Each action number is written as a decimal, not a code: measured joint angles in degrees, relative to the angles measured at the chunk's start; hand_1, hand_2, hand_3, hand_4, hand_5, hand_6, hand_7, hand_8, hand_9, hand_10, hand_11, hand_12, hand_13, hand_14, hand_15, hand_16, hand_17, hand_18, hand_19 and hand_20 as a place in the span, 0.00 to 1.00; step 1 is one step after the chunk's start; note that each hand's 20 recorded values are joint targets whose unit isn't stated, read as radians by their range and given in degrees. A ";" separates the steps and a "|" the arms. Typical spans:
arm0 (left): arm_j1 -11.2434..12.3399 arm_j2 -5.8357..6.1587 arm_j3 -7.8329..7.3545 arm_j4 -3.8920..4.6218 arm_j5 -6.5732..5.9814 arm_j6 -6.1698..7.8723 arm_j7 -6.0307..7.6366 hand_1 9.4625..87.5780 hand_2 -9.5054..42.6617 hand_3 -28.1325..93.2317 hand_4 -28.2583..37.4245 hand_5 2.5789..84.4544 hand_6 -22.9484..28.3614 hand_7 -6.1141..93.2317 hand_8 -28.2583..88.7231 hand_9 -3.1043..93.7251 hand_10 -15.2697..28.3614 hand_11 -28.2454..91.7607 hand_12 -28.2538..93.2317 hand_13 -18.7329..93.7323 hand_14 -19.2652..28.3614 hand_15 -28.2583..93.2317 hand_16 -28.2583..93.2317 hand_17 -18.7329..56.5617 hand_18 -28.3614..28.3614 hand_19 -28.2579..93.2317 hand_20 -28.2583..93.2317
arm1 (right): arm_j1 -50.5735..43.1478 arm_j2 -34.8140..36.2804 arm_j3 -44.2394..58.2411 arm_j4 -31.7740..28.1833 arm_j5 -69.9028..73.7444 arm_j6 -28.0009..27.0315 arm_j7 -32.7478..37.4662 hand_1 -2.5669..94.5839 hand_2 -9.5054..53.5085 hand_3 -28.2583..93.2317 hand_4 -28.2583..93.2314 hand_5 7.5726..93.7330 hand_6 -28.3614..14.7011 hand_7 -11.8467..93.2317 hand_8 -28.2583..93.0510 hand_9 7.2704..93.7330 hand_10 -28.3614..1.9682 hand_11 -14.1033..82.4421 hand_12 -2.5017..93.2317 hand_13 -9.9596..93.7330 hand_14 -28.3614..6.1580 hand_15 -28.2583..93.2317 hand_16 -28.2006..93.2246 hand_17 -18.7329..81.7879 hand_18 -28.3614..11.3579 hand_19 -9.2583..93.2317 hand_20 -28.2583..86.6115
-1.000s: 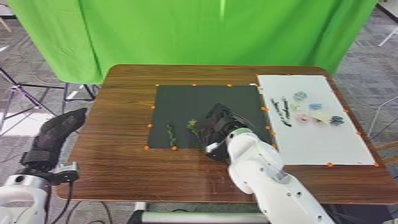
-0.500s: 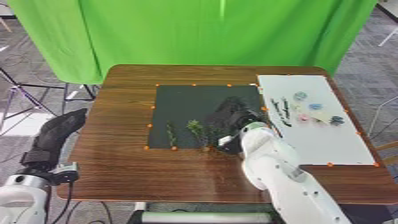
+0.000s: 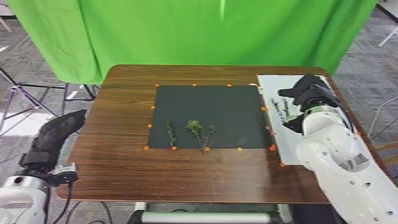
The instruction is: Arrange flowers
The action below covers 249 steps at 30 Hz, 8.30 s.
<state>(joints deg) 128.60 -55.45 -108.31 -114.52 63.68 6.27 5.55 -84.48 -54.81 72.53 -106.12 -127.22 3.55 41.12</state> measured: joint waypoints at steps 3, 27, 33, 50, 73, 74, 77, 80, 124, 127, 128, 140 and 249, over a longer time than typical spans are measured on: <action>-0.34 0.04 0.34 0.11 0.07 -0.26 -0.03 0.18 0.18 0.75 0.01 0.44 0.51 0.20 0.18 0.39 0.63 0.35 0.30 0.42 0.74 0.29 0.23 0.28 0.65 0.25 0.32 | 1.40 0.02 -0.60 3.48 0.28 -2.55 0.57 0.41 0.00 0.69 0.13 0.79 0.57 0.30 0.17 0.91 0.46 0.40 0.26 1.00 0.82 0.73 0.42 0.86 0.46 1.00 0.65; 0.77 -0.36 -0.08 -0.83 0.23 -0.83 -0.12 0.18 0.17 0.75 0.02 0.44 0.51 0.19 0.18 0.39 0.63 0.34 0.30 0.42 0.74 0.29 0.23 0.28 0.65 0.25 0.32 | 12.00 -2.06 -6.43 13.23 1.52 -23.26 4.72 0.44 0.00 0.68 0.14 0.78 0.54 0.27 0.18 0.92 0.46 0.36 0.25 1.00 0.83 0.71 0.43 0.86 0.48 1.00 0.62; 0.79 -0.60 -0.02 -0.83 0.27 -0.84 -0.18 0.18 0.17 0.75 0.03 0.44 0.51 0.19 0.18 0.39 0.63 0.34 0.30 0.42 0.74 0.29 0.23 0.28 0.65 0.25 0.32 | 12.30 -2.47 -6.44 13.79 2.48 -22.16 4.99 0.74 0.00 0.31 0.36 0.80 0.53 0.27 0.36 0.95 0.51 0.36 0.31 1.00 0.85 0.72 0.42 0.87 0.51 1.00 0.60; 0.78 -0.61 -0.11 -0.84 0.27 -0.89 -0.45 0.19 0.17 0.74 0.03 0.43 0.51 0.20 0.17 0.39 0.63 0.34 0.30 0.42 0.74 0.29 0.23 0.28 0.65 0.25 0.32 | 9.76 -2.49 -7.06 12.57 4.80 -13.99 4.95 0.75 0.00 0.61 0.22 0.80 0.52 0.35 0.41 0.99 0.56 0.37 0.41 1.00 0.87 0.76 0.40 0.90 0.55 0.99 0.59; 0.93 -0.61 -0.44 -1.08 0.32 -0.94 -0.64 0.19 0.17 0.75 0.03 0.43 0.51 0.19 0.18 0.39 0.63 0.34 0.30 0.42 0.74 0.29 0.23 0.28 0.65 0.25 0.32 | 5.53 -0.42 -5.40 -6.72 6.22 -11.04 2.13 0.72 0.00 0.64 0.21 0.80 0.53 0.38 0.41 1.00 0.58 0.38 0.41 1.00 0.87 0.76 0.40 0.90 0.54 1.00 0.59; 0.90 -0.61 -0.40 -1.06 0.32 -0.96 -0.66 0.19 0.17 0.75 0.03 0.43 0.51 0.19 0.18 0.39 0.63 0.34 0.30 0.42 0.74 0.29 0.23 0.28 0.65 0.25 0.32 | 5.47 -0.40 -6.11 -6.90 6.09 -10.96 1.76 0.72 0.00 0.64 0.21 0.80 0.53 0.38 0.41 1.00 0.58 0.38 0.41 1.00 0.87 0.76 0.40 0.90 0.54 1.00 0.59; 0.75 -0.53 -0.22 -0.95 0.33 -1.13 -0.73 0.19 0.17 0.75 0.03 0.43 0.51 0.19 0.18 0.39 0.63 0.34 0.30 0.42 0.74 0.29 0.23 0.28 0.65 0.25 0.32 | 5.46 -0.44 -8.61 -6.71 5.68 -10.86 0.78 0.71 0.00 0.65 0.20 0.79 0.54 0.39 0.40 0.99 0.58 0.38 0.41 1.00 0.87 0.76 0.40 0.90 0.53 1.00 0.59; 0.41 -0.51 0.05 -0.80 0.35 -1.34 -0.79 0.19 0.17 0.75 0.03 0.43 0.51 0.20 0.18 0.39 0.63 0.34 0.30 0.42 0.74 0.29 0.23 0.28 0.65 0.25 0.32 | 5.49 -0.67 -10.71 -5.84 5.53 -10.88 -0.39 0.70 0.00 0.66 0.19 0.79 0.55 0.40 0.40 0.99 0.59 0.37 0.42 1.00 0.86 0.76 0.40 0.89 0.53 1.00 0.60; -0.10 -1.54 -0.40 -0.58 1.12 -5.22 -2.66 0.18 0.14 0.75 0.06 0.43 0.51 0.19 0.18 0.38 0.63 0.34 0.30 0.41 0.74 0.28 0.24 0.26 0.65 0.24 0.32 | 3.55 -3.12 -12.43 -2.35 14.53 -18.23 -2.41 0.62 0.00 0.69 0.17 0.77 0.58 0.41 0.38 0.96 0.58 0.37 0.35 1.00 0.81 0.73 0.43 0.86 0.47 1.00 0.64; -0.10 -1.54 -0.38 -0.53 1.10 -5.45 -2.67 0.17 0.14 0.75 0.06 0.43 0.51 0.18 0.18 0.38 0.63 0.34 0.30 0.41 0.74 0.28 0.24 0.26 0.65 0.24 0.32 | 3.44 -3.12 -12.51 -2.60 14.67 -18.23 -2.44 0.62 0.00 0.68 0.17 0.77 0.58 0.41 0.38 0.96 0.58 0.39 0.33 1.00 0.81 0.73 0.43 0.86 0.47 1.00 0.64; -0.10 -1.53 -0.36 -0.51 1.09 -5.52 -2.67 0.17 0.14 0.75 0.05 0.43 0.51 0.18 0.18 0.38 0.63 0.33 0.30 0.41 0.74 0.28 0.24 0.26 0.65 0.24 0.32 | 3.41 -3.12 -12.56 -2.67 14.70 -18.23 -2.45 0.61 0.00 0.68 0.17 0.77 0.58 0.41 0.38 0.96 0.58 0.39 0.33 1.00 0.81 0.73 0.43 0.86 0.46 1.00 0.64; -0.20 -1.48 -0.25 -0.36 1.10 -5.94 -2.67 0.17 0.13 0.75 0.05 0.43 0.51 0.18 0.18 0.38 0.63 0.33 0.30 0.41 0.75 0.28 0.24 0.26 0.66 0.24 0.32 | 3.35 -3.19 -13.14 -2.74 14.91 -18.08 -2.62 0.59 0.00 0.68 0.17 0.78 0.57 0.32 0.38 0.93 0.55 0.38 0.32 1.00 0.80 0.72 0.44 0.86 0.46 1.00 0.64; -0.24 -1.89 -0.53 -0.31 0.84 -6.71 -2.35 0.18 0.14 0.75 0.05 0.44 0.51 0.19 0.18 0.40 0.64 0.35 0.30 0.43 0.75 0.29 0.25 0.28 0.69 0.27 0.33 | -6.39 8.87 -1.78 -4.11 -1.21 7.97 -4.84 0.73 0.00 0.66 0.12 0.81 0.60 0.35 0.39 0.98 0.63 0.24 0.47 1.00 0.86 0.75 0.44 0.85 0.47 1.00 0.67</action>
<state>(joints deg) 128.36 -57.34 -108.84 -114.83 64.52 -0.44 3.20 -90.87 -45.94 70.74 -110.23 -128.43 11.52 36.28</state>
